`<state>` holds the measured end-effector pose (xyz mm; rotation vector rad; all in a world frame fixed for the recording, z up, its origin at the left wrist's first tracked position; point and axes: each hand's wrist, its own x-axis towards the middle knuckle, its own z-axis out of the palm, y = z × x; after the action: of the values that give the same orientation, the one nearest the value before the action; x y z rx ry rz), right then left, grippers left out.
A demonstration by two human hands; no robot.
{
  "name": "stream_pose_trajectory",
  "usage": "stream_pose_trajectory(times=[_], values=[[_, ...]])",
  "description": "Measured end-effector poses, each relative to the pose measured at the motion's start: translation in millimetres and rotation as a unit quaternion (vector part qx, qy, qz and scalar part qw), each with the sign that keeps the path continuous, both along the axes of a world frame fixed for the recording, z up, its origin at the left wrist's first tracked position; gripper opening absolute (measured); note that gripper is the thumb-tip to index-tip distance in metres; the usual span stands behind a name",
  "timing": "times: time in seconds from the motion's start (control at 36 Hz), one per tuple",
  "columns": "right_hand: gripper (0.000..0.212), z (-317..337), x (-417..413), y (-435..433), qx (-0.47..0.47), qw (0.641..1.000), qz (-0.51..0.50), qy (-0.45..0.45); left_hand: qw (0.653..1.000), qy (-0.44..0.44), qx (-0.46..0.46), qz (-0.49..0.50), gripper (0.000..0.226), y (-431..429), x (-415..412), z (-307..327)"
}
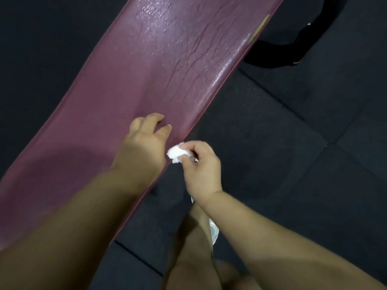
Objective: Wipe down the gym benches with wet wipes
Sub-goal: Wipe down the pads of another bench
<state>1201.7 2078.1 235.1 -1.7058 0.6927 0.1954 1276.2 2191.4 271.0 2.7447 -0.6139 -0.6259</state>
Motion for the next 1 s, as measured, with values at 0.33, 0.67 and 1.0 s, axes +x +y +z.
stream_pose_trajectory(times=[0.33, 0.67, 1.0], values=[[0.017, -21.4, 22.4, 7.1, -0.009, 0.986, -0.168, -0.016, 0.989, 0.124, 0.051, 0.058, 0.09, 64.1, -51.8, 0.0], [0.037, -11.1, 3.0, 36.0, 0.004, 0.977, -0.207, -0.045, 0.989, 0.137, 0.059, 0.005, 0.094, 73.4, -42.6, 1.6], [0.046, -33.1, -102.8, 146.7, 0.01, 0.991, -0.132, -0.017, 0.986, 0.082, 0.102, -0.102, 0.086, 78.6, -41.6, 6.7]])
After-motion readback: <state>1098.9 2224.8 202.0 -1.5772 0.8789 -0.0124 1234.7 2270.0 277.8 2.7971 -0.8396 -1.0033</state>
